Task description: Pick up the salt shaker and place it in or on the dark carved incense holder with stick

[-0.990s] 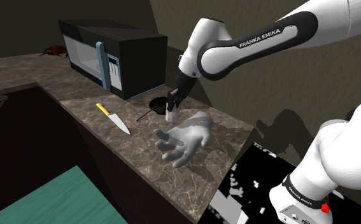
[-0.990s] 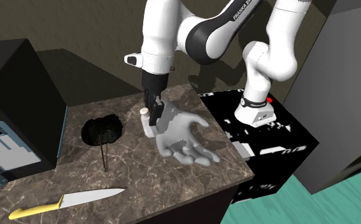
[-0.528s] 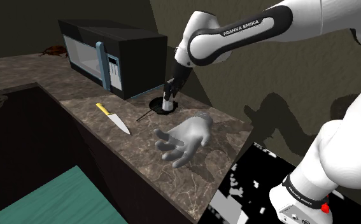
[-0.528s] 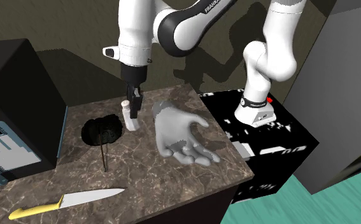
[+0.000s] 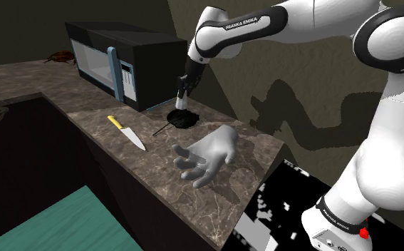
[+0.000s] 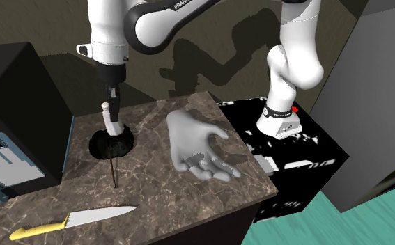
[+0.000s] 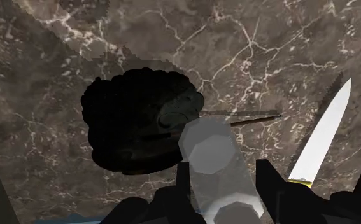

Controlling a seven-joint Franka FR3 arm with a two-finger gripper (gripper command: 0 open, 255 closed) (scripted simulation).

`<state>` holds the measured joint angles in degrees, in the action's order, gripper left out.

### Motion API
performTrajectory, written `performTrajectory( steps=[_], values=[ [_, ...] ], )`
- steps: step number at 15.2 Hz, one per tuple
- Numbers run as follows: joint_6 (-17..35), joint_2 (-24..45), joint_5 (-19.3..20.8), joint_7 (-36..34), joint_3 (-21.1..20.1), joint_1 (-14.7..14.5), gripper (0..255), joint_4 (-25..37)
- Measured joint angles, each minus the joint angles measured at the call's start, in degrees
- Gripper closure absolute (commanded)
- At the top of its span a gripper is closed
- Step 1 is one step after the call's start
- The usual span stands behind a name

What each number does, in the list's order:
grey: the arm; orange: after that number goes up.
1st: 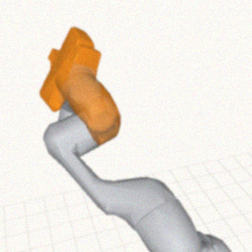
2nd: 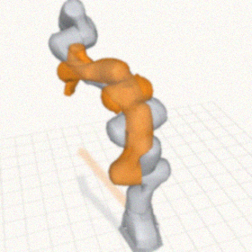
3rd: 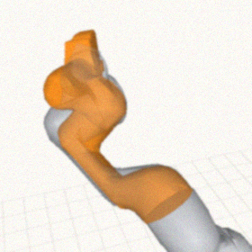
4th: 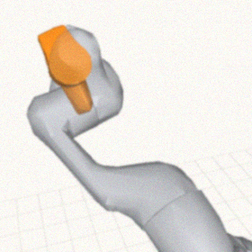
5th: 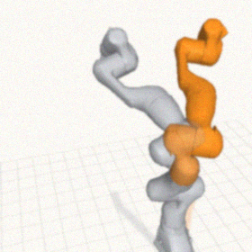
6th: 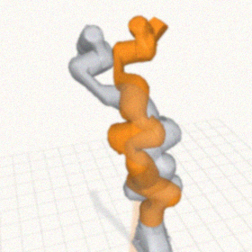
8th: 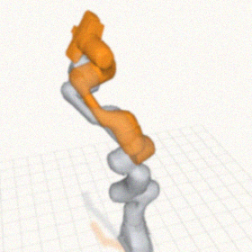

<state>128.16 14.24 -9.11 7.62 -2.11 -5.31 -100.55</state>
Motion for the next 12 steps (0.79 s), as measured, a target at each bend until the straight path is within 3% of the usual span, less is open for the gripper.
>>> performTrajectory(
  steps=[4, 12],
  values=[
    [-2.1, 6.1, -0.3, 1.9, 0.6, 1.4, 255, 7.9],
    [2.3, 8.6, -0.8, 3.0, 0.5, 1.6, 255, 5.9]
  ],
)
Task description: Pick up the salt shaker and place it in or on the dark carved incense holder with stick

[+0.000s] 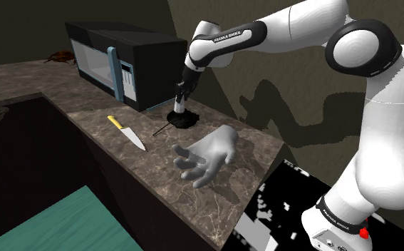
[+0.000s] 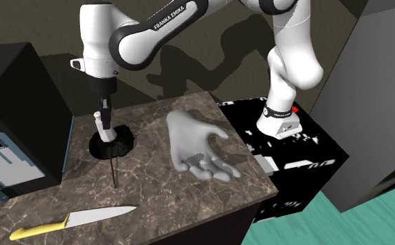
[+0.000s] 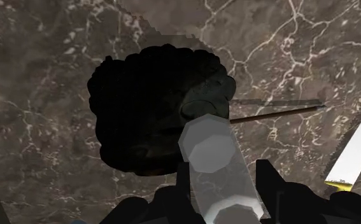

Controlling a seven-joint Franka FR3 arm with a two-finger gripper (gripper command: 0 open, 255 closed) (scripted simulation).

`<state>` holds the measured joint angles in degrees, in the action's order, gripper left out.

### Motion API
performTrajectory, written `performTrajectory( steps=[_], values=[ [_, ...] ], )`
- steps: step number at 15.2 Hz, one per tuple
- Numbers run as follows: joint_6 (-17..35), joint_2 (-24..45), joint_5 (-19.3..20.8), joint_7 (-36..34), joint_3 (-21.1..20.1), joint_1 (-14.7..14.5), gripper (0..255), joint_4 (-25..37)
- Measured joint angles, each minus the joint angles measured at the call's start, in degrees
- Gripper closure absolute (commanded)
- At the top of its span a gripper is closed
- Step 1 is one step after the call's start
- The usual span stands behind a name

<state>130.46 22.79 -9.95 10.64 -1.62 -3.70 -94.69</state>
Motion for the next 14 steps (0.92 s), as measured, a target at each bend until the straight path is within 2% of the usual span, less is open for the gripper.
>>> performTrajectory(
  steps=[7, 13, 14],
  values=[
    [4.4, 2.0, -0.5, 0.8, -0.2, 0.0, 255, -2.4],
    [4.7, 2.1, -0.5, 0.9, -0.2, 0.0, 255, -2.6],
    [4.7, 2.1, -0.5, 0.9, -0.2, 0.0, 0, -2.6]
  ],
)
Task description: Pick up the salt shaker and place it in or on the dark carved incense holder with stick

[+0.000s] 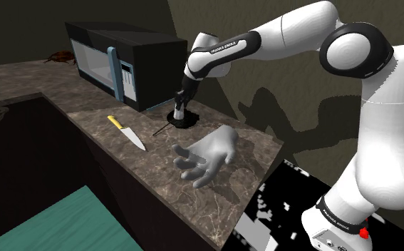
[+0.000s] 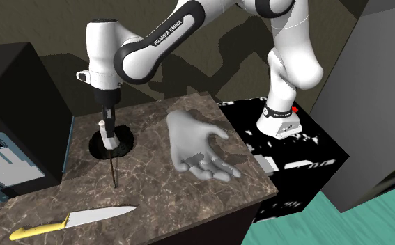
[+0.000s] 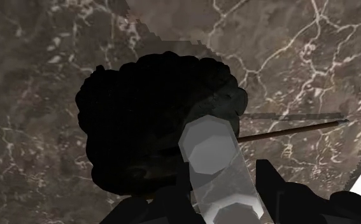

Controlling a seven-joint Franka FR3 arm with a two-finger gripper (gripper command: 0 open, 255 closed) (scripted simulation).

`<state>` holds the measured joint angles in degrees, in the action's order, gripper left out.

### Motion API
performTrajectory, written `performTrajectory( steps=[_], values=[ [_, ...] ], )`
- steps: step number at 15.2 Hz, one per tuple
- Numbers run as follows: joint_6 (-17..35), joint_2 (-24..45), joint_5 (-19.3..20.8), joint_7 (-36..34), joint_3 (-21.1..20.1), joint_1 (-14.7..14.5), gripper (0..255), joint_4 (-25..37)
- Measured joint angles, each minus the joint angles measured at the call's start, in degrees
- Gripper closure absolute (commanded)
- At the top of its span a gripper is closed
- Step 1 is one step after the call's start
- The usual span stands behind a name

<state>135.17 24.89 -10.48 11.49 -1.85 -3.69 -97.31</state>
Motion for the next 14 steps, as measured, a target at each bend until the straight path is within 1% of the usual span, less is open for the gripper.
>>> performTrajectory(
  steps=[6, 11, 14],
  values=[
    [0.0, 0.0, 0.0, 0.0, 0.0, 0.0, 0, 0.0],
    [-4.3, -4.2, 0.3, -0.3, 0.3, 0.3, 0, 0.2],
    [-4.8, -4.7, 0.3, -0.2, 0.3, 0.5, 0, 0.1]
  ],
)
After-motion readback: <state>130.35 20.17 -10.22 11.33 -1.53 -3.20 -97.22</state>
